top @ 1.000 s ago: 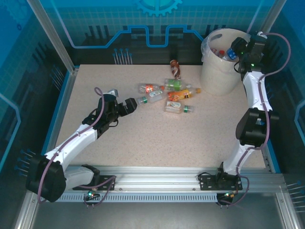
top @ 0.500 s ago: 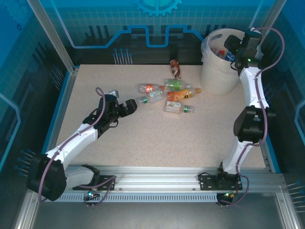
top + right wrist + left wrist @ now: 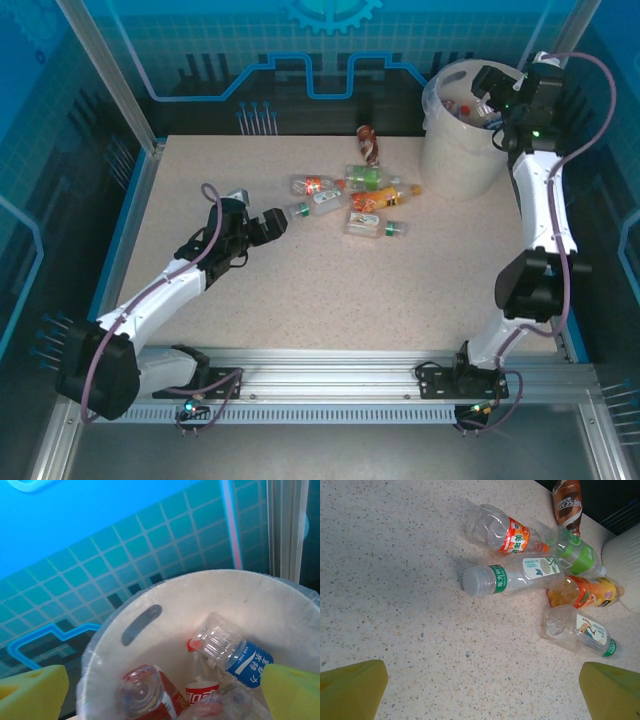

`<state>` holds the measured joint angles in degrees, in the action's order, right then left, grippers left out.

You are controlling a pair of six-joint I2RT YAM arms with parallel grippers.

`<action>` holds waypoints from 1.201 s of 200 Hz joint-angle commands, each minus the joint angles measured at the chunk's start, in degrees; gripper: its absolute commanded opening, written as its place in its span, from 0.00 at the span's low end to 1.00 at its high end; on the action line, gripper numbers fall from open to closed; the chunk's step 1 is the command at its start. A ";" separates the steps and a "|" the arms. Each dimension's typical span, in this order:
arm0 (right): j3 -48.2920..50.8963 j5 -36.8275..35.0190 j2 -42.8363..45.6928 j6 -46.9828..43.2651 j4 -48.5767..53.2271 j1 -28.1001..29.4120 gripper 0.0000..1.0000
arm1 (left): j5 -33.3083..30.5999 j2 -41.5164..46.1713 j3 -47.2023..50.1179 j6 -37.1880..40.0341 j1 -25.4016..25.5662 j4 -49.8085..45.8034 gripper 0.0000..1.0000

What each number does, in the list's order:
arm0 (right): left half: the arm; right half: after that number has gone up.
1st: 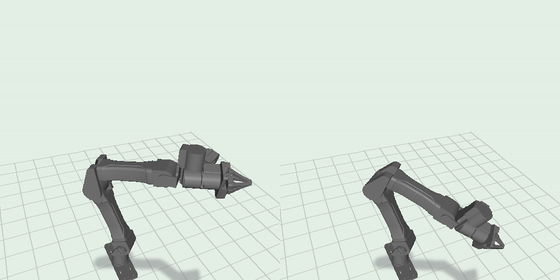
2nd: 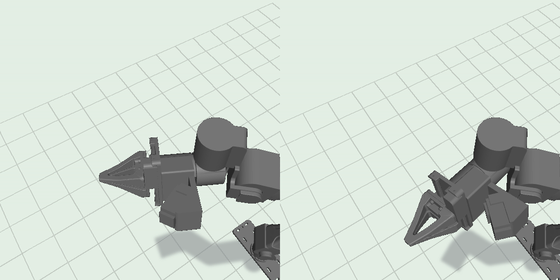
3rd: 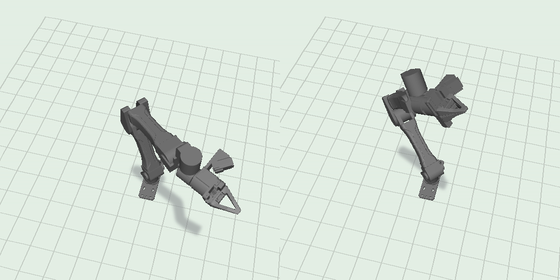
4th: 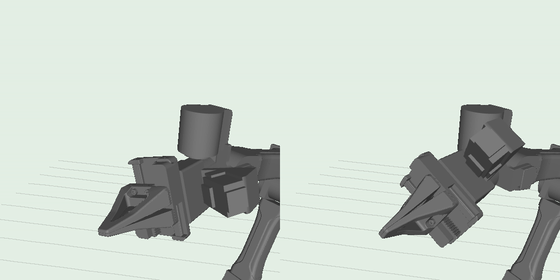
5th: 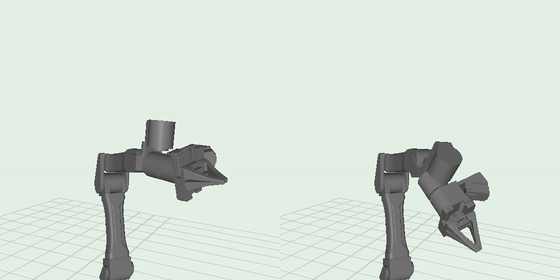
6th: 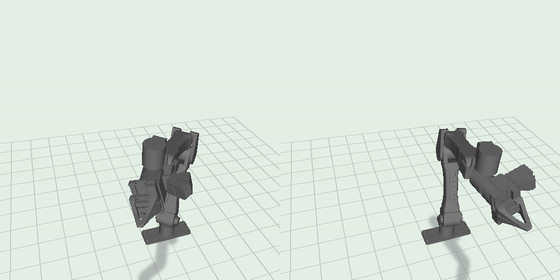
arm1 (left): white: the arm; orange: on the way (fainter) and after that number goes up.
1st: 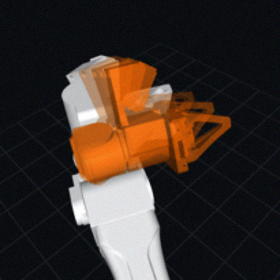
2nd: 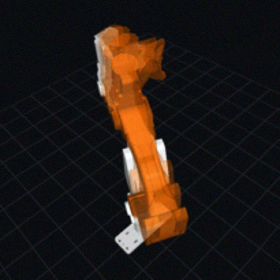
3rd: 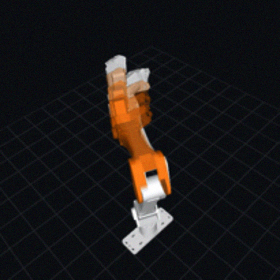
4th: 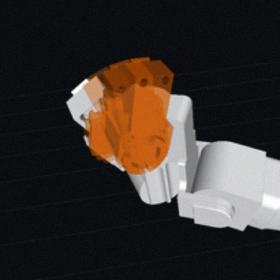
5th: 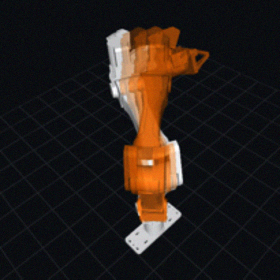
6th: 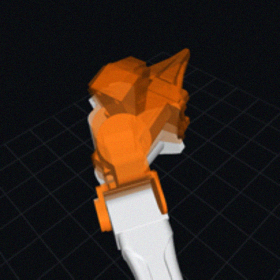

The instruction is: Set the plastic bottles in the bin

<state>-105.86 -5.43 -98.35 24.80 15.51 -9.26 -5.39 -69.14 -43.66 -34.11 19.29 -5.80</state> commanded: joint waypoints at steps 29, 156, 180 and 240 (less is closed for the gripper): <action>11.09 7.83 13.24 -4.31 -0.03 0.82 1.00 | -0.90 -2.81 -0.90 -1.52 -0.48 0.78 0.99; 44.63 25.76 37.62 -3.37 -0.83 1.70 1.00 | 12.22 -27.18 -20.91 8.63 -0.57 -7.52 0.99; 45.29 26.59 37.02 -2.04 -1.26 1.79 1.00 | 16.18 -33.54 -26.18 12.93 -0.66 -6.76 0.99; 44.98 27.14 37.26 -2.48 -0.53 2.05 1.00 | 8.71 -45.17 -39.02 25.05 -0.66 -11.68 0.99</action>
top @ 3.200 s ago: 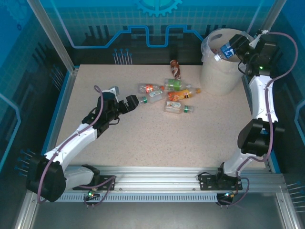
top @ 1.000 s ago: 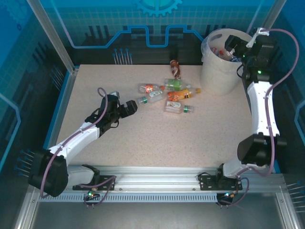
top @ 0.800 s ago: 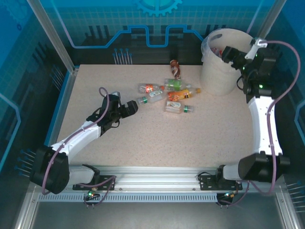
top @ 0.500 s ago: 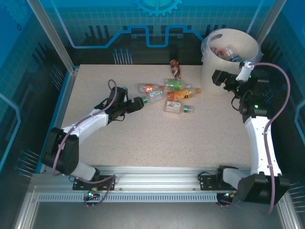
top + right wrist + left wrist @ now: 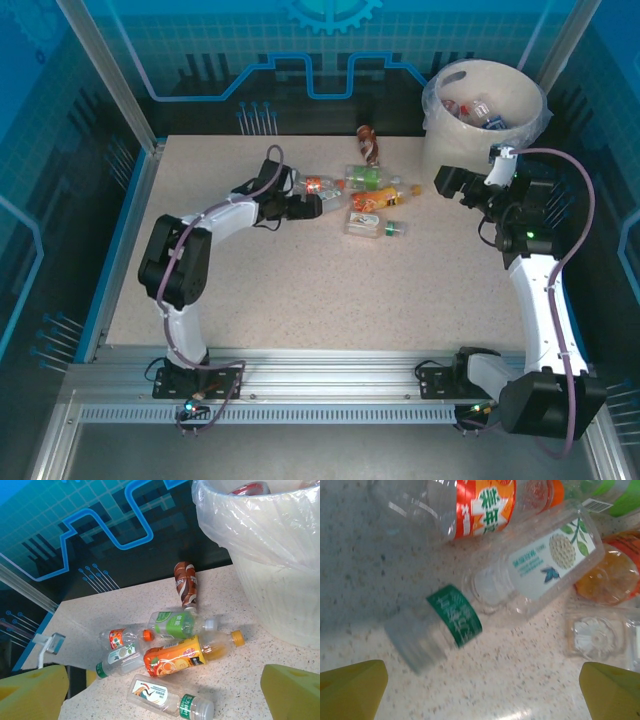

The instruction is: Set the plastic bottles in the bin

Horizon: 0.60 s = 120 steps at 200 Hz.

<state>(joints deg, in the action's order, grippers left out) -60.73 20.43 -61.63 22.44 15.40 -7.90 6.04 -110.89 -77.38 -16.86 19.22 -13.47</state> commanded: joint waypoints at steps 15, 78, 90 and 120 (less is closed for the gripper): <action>-0.16 0.73 0.65 -0.35 -0.03 0.74 1.00 | -2.86 -5.57 -7.26 10.44 -0.59 -4.48 0.98; -0.59 0.41 0.81 -0.66 0.58 0.78 1.00 | 2.38 -8.71 -9.76 19.13 0.12 -9.57 0.83; -0.57 0.49 0.81 -0.64 0.51 0.77 1.00 | 1.23 -8.38 -9.76 20.08 0.99 -10.24 0.80; -0.53 0.58 0.78 -0.59 0.51 0.78 1.00 | -3.11 -9.34 -10.41 19.84 2.30 -12.35 0.73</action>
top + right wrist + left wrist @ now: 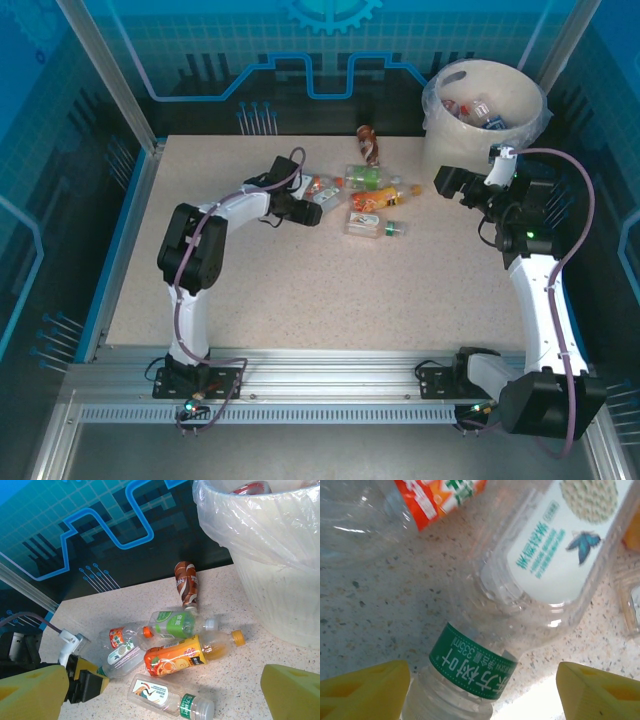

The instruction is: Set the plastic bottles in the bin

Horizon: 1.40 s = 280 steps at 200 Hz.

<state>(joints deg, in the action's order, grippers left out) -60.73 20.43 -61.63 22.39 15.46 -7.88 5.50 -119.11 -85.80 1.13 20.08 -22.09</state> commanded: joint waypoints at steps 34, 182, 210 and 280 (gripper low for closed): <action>-0.64 0.58 0.81 -0.53 0.44 0.76 1.00 | -5.50 -3.34 -3.05 -0.88 1.54 -4.93 0.62; 2.24 -0.46 2.21 3.99 -4.99 2.31 1.00 | -3.03 7.72 8.24 -7.53 3.65 3.93 0.25; 2.25 -0.04 1.28 5.87 -5.79 4.92 1.00 | -4.02 12.84 12.72 -8.77 6.17 7.06 0.24; -10.01 2.62 -6.52 9.70 6.18 15.55 1.00 | -8.58 27.11 17.26 -7.18 15.29 10.31 0.24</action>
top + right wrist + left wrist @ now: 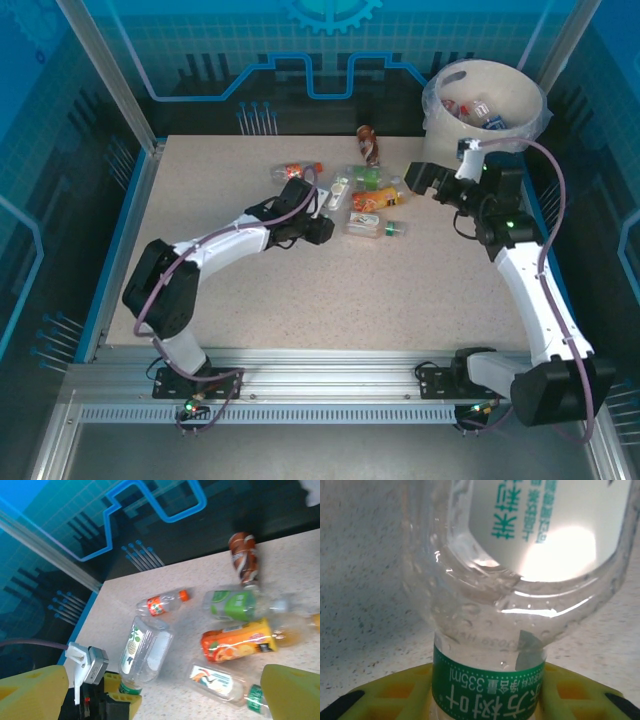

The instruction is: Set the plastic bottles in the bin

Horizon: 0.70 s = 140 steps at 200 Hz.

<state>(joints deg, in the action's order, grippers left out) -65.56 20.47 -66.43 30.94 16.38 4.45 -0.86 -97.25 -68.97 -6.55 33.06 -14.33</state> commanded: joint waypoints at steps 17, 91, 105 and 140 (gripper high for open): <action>-7.26 6.55 -3.68 1.11 6.03 5.14 1.00 | -2.82 7.81 -0.01 1.38 3.87 2.71 0.24; -9.38 2.22 -8.95 4.61 2.28 12.16 1.00 | -2.69 11.75 -1.71 4.18 7.34 4.65 0.24; -8.14 1.37 -9.38 6.70 0.71 12.37 1.00 | -2.30 12.70 -0.80 4.17 7.71 6.01 0.24; -6.83 4.83 -11.84 8.70 -2.99 12.43 0.92 | 1.82 14.90 1.82 3.57 7.99 10.02 0.25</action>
<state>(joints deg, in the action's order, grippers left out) -73.03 23.40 -76.27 37.28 17.37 16.14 -2.33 -85.52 -68.58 -3.95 40.66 -8.97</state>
